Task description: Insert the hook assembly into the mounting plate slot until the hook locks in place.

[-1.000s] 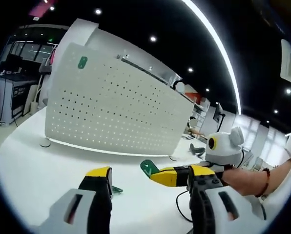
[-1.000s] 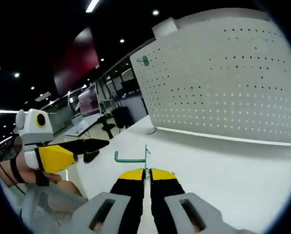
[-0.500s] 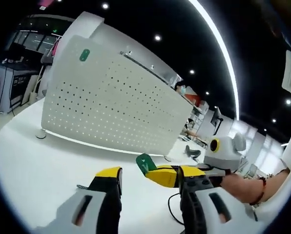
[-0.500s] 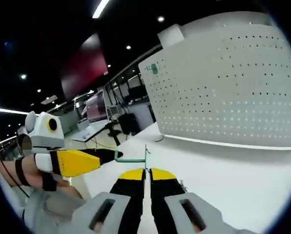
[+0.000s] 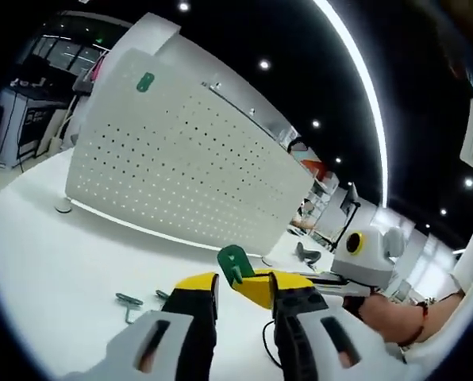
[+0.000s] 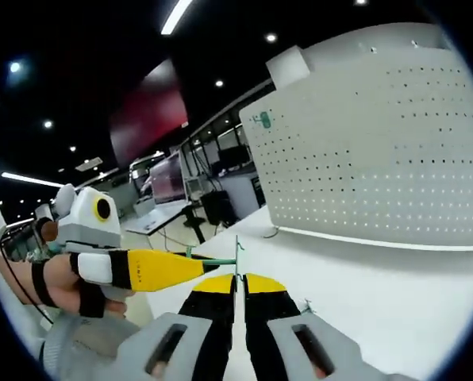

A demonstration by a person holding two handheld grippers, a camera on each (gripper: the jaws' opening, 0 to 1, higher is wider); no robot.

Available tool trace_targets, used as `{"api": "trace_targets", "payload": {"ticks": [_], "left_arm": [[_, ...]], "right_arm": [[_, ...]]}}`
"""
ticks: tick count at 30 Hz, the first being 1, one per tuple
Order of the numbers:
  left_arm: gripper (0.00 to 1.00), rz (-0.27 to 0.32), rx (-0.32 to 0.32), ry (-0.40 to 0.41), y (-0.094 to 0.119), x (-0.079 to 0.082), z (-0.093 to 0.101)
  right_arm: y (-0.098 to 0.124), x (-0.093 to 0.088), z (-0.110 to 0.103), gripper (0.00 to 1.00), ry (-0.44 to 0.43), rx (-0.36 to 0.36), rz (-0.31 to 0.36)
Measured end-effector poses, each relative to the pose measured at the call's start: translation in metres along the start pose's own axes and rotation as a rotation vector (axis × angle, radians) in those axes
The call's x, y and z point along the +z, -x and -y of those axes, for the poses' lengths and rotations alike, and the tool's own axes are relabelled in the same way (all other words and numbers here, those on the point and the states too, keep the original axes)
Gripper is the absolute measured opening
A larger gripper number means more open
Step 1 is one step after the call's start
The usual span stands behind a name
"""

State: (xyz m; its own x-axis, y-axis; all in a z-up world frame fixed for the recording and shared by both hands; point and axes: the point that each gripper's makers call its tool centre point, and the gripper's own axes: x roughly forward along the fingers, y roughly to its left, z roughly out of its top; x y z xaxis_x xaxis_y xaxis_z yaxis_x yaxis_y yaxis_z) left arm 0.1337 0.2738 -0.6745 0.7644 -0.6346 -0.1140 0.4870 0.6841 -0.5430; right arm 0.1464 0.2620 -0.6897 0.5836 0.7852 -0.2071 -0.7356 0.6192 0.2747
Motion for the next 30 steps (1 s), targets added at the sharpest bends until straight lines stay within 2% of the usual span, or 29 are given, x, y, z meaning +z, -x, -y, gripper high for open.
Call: {"api": "trace_targets", "payload": {"ticks": [5,10,14,18,24,30], "left_arm": [[0.2,0.005,0.005,0.044,0.0,0.002,-0.003],[0.14,0.034,-0.009,0.035,0.0,0.005,0.0],[0.13,0.019,-0.008,0.027,-0.001,0.003,0.0],[0.11,0.014,-0.004,0.053,-0.001,0.002,-0.001],[0.07,-0.016,0.008,0.088,-0.001,-0.001,-0.004],[0.05,-0.018,0.002,0.089,0.0,-0.002,-0.002]], "right_arm": [[-0.001,0.0,-0.002,0.02,0.013,0.009,-0.001],[-0.001,0.003,-0.003,0.02,0.012,0.014,0.013],[0.0,0.004,-0.003,0.02,0.005,0.015,0.019],[0.0,0.004,-0.005,0.02,0.013,0.021,0.019],[0.0,0.003,-0.008,0.02,0.075,0.031,0.017],[-0.001,0.002,-0.011,0.02,0.094,0.044,0.017]]}}
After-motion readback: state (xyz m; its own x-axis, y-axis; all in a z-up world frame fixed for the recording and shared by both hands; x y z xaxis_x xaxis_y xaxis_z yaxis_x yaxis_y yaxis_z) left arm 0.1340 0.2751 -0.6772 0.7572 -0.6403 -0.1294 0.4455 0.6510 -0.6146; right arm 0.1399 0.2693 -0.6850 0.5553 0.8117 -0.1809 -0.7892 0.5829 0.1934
